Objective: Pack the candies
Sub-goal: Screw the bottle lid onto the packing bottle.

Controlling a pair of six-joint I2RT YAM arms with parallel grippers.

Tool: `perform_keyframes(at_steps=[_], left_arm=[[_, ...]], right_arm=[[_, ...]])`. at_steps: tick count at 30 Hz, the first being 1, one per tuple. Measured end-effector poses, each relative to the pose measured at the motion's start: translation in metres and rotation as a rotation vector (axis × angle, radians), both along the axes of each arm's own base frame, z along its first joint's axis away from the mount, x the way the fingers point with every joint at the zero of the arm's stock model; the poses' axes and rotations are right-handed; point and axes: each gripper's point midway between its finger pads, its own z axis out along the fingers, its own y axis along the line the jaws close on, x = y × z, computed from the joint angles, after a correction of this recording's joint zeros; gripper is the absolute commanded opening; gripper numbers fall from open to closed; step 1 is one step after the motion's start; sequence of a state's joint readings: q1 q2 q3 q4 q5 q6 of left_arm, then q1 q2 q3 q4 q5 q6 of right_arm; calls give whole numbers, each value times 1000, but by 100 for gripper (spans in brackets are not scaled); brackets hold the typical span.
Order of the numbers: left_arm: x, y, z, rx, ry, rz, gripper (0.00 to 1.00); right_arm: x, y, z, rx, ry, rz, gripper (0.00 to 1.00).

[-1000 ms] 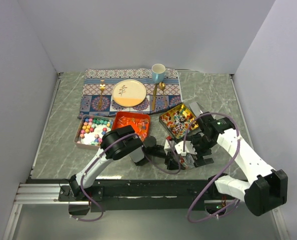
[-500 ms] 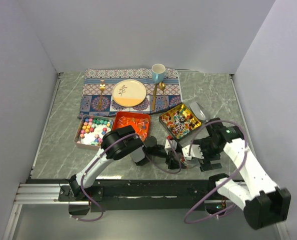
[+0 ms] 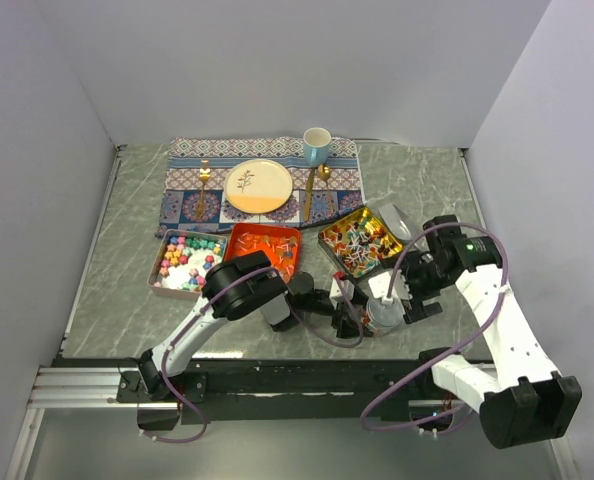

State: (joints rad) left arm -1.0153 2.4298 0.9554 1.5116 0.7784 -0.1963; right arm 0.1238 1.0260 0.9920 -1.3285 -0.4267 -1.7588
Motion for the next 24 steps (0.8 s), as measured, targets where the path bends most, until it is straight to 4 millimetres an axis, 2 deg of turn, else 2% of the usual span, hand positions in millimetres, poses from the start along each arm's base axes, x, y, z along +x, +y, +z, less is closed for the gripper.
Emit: perform_keyframes(at_steps=[7,16,24], left_arm=[[0,-1,0,-2,-1,-1,1],[1,-2,0,-4,-2,-2,1],[1,-2,0,-4,-3,-2,1]], right_arm=[[-18,12,-16,-11,-28,220,100],[-28,34,-24,18,16,363,100],[-32,47,-32,39,72,420,100]])
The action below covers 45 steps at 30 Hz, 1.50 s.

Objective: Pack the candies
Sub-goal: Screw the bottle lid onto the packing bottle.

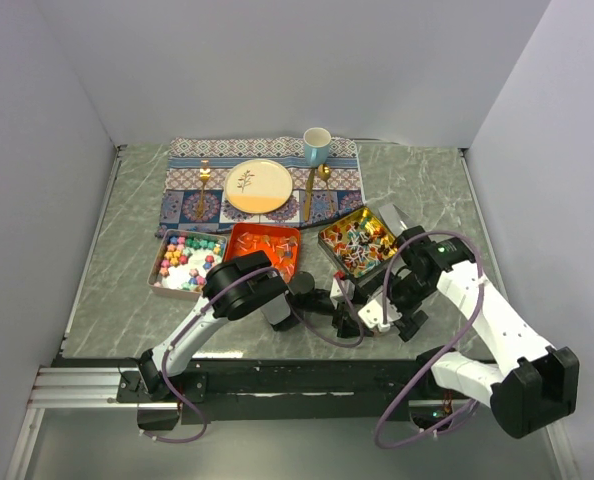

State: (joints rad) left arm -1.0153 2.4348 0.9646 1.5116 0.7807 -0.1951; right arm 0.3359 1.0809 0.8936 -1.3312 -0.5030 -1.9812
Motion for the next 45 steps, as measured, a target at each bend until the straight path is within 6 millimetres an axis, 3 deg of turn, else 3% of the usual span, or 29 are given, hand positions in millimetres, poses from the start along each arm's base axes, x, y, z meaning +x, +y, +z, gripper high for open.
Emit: perform_keyframes(at_steps=[9,17,33,37,39,45], left_arm=[[0,0,0,0,-1,0,1],[-1,0,0,-1,-7,-6,1],[1,-1,-2,-2,-24,15,1],[1,-1,-2,-2,-26,21,1],[1,-1,-2,-2,-29,22,1],[1,-1,-3,-5,-56,24,1]], right_arm=[[0,1,-8,-11,28,11,100],[1,2,-11,-15,42,-31,76],[2,9,-11,13,176,-447,73],[5,13,-14,7,234,-499,83],[5,16,-14,8,264,-514,100],[2,18,-20,-21,345,-572,100]])
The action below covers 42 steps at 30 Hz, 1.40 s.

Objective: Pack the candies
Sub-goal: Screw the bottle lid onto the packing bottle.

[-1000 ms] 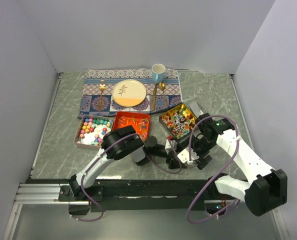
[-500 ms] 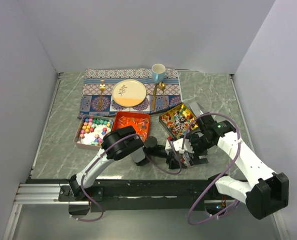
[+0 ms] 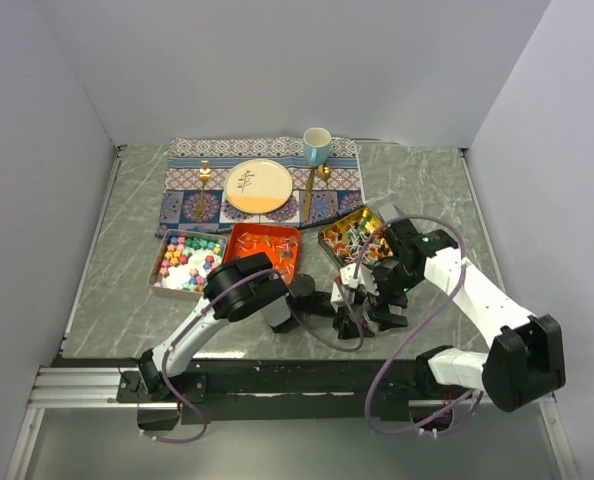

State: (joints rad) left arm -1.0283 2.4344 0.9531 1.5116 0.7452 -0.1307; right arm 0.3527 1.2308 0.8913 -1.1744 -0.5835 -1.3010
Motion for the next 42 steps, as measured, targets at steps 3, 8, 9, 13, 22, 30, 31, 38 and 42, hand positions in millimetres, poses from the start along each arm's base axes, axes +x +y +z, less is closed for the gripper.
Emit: perform_keyframes(at_steps=[3,8,9,13,22,30,31,38,42], left_arm=[[1,0,0,2,5,5,1],[0,0,0,5,28,8,1],[1,0,1,5,34,9,1],[0,-1,2,5,48,8,6],[4,0,8,-3,37,34,97],[4,20,7,35,31,114,96],[3,20,7,36,27,122,96],[-4,3,8,23,20,170,96],[-21,-8,8,21,29,171,96]], right_arm=[[-1,-8,1,-24,-50,9,100],[-2,-28,2,-81,-187,61,100],[-2,-30,2,-89,-199,68,100],[0,-36,0,-112,-196,87,100],[8,-36,-2,-156,-21,22,100],[-3,-44,-2,-190,18,27,100],[-5,-44,-2,-193,26,27,100],[-14,-44,-6,-202,62,-2,99],[-21,-47,-10,-191,6,-8,98]])
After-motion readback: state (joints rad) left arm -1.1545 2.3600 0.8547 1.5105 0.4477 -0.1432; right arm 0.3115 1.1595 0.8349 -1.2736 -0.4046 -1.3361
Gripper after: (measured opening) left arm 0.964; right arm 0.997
